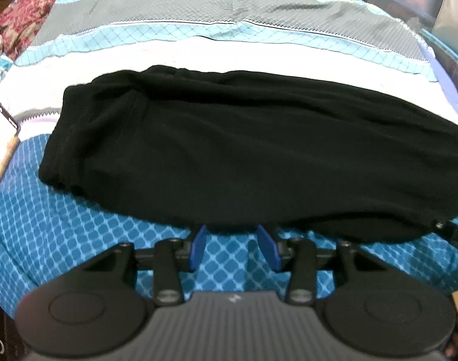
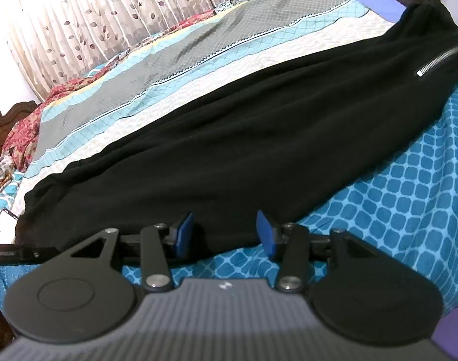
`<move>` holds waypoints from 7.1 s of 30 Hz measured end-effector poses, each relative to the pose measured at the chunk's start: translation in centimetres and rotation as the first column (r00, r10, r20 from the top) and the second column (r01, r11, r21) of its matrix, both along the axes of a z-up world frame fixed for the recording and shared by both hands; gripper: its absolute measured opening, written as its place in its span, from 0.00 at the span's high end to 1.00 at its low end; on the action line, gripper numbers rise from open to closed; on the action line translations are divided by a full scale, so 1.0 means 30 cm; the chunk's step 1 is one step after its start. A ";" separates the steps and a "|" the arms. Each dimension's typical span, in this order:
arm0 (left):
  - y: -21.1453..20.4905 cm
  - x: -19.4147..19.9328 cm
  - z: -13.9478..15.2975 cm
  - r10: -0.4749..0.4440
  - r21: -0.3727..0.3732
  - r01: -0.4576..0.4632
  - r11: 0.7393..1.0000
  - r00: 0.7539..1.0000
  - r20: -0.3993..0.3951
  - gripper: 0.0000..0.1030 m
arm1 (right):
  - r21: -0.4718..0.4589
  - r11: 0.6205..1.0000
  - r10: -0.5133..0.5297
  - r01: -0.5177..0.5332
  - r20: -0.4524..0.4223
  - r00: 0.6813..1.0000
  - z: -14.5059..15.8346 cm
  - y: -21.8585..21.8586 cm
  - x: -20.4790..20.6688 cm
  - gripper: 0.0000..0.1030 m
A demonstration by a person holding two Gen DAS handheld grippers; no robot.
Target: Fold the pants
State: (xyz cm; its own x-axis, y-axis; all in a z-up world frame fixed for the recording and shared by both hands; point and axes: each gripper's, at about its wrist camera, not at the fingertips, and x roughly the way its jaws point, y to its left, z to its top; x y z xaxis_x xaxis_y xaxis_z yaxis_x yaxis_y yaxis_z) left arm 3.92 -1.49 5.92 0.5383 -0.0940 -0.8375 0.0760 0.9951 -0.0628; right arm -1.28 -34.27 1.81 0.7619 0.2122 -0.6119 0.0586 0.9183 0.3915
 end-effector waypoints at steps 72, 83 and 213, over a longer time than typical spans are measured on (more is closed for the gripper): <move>-0.949 0.308 0.073 -0.450 0.036 0.450 0.892 0.893 -0.021 0.53 | 0.338 0.838 -0.497 0.428 0.150 0.854 -0.042 -0.925 0.091 0.32; -0.792 0.399 0.103 -0.263 -0.099 0.260 0.961 0.964 -0.026 0.54 | 0.180 0.939 -0.336 0.294 0.288 0.897 0.138 -0.764 0.138 0.81; 0.035 -0.062 -0.153 -0.118 0.015 0.118 0.993 0.993 0.005 0.00 | 0.019 1.000 0.025 -0.023 -0.097 0.995 -0.028 0.172 0.005 0.42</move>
